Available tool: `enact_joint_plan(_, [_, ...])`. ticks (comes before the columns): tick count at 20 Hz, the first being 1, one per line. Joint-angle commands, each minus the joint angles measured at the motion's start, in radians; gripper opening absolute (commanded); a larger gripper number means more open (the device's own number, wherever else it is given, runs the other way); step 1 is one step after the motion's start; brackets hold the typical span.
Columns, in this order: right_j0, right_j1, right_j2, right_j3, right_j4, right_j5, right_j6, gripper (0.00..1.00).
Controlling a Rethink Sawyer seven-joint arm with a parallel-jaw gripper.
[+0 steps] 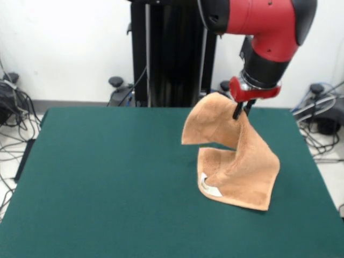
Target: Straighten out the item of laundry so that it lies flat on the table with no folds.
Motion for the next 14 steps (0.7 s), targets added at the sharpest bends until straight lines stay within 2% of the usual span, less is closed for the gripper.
enact_joint_plan(1, [0.03,-0.04,-0.052,0.105,0.036,-0.307,0.35,0.0])
enact_joint_plan(14, [0.01,-0.088,-0.058,0.102,0.107,-0.264,0.279,0.0])
